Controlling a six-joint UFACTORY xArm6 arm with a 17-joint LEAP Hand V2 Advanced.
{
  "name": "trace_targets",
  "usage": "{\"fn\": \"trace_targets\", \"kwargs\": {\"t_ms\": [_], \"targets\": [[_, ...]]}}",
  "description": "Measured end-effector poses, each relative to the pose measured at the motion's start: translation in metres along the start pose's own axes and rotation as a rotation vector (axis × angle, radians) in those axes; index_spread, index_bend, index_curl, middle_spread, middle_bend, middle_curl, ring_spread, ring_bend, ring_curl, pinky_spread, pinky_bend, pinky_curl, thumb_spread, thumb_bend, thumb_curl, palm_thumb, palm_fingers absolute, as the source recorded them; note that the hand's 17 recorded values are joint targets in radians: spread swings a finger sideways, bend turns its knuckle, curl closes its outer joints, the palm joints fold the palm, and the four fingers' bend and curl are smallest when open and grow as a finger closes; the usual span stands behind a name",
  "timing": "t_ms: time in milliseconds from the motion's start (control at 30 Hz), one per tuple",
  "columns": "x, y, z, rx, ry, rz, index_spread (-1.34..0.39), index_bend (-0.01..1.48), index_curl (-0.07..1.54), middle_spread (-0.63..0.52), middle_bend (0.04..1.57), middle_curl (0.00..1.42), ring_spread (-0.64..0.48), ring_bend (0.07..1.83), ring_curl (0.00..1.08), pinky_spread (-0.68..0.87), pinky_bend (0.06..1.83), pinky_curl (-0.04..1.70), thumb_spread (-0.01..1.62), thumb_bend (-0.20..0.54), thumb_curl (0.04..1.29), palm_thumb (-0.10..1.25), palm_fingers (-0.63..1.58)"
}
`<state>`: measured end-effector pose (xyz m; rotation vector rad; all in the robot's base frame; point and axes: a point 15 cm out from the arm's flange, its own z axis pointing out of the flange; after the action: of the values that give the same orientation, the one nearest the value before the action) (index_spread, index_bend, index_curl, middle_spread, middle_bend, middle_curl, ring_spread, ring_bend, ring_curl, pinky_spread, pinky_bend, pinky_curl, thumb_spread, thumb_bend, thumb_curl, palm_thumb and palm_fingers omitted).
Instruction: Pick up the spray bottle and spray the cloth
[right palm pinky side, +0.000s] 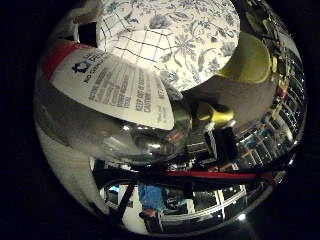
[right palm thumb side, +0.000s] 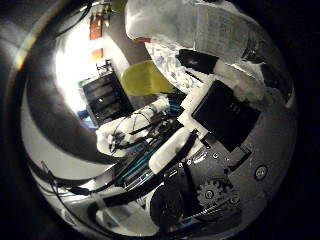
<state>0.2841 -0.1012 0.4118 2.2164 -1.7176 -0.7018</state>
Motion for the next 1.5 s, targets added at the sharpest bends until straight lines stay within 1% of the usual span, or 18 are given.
{"fn": "trace_targets", "kwargs": {"t_ms": [133, 200, 300, 667, 833, 1033, 1233, 1367, 1500], "targets": [[0.000, -0.005, 0.004, -0.066, 0.082, 0.027, -0.17, 1.18, 0.61, -0.10, 1.32, 0.55, -0.15, 1.42, 0.55, -0.21, 1.08, 1.04, 1.14, -0.009, 0.67, 1.04, 1.23], [-0.001, -0.011, 0.011, -0.100, 0.100, 0.032, -0.17, 1.18, 0.61, -0.10, 1.32, 0.55, -0.15, 1.42, 0.55, -0.21, 1.07, 1.04, 1.15, -0.009, 0.67, 1.05, 1.23], [0.001, -0.020, 0.036, -0.155, 0.093, 0.046, -0.17, 1.18, 0.61, -0.10, 1.31, 0.55, -0.15, 1.42, 0.55, -0.22, 1.07, 1.05, 1.15, -0.010, 0.67, 1.05, 1.23], [0.008, -0.077, 0.132, -0.241, 0.173, 0.086, -0.17, 1.17, 0.61, -0.10, 1.31, 0.55, -0.15, 1.42, 0.55, -0.22, 1.06, 1.07, 1.17, -0.010, 0.66, 1.05, 1.24], [0.011, -0.085, 0.149, -0.288, 0.164, 0.094, -0.17, 1.17, 0.61, -0.10, 1.31, 0.55, -0.15, 1.42, 0.55, -0.22, 1.05, 1.07, 1.17, -0.010, 0.66, 1.05, 1.24], [0.011, -0.087, 0.145, -0.277, 0.165, 0.091, -0.17, 1.17, 0.61, -0.10, 1.31, 0.55, -0.15, 1.42, 0.55, -0.22, 1.05, 1.07, 1.17, -0.010, 0.66, 1.05, 1.24], [0.008, -0.087, 0.129, -0.235, 0.166, 0.081, -0.17, 1.17, 0.61, -0.10, 1.31, 0.55, -0.15, 1.42, 0.55, -0.22, 1.05, 1.08, 1.17, -0.010, 0.65, 1.05, 1.24], [0.002, -0.083, 0.102, -0.181, 0.173, 0.076, -0.17, 1.17, 0.60, -0.10, 1.31, 0.55, -0.15, 1.42, 0.55, -0.22, 1.05, 1.08, 1.17, -0.010, 0.65, 1.05, 1.24], [-0.021, -0.082, 0.074, -0.120, 0.128, 0.043, -0.17, 1.17, 0.60, -0.10, 1.31, 0.54, -0.15, 1.42, 0.55, -0.22, 1.05, 1.08, 1.17, -0.010, 0.65, 1.05, 1.24]]}}
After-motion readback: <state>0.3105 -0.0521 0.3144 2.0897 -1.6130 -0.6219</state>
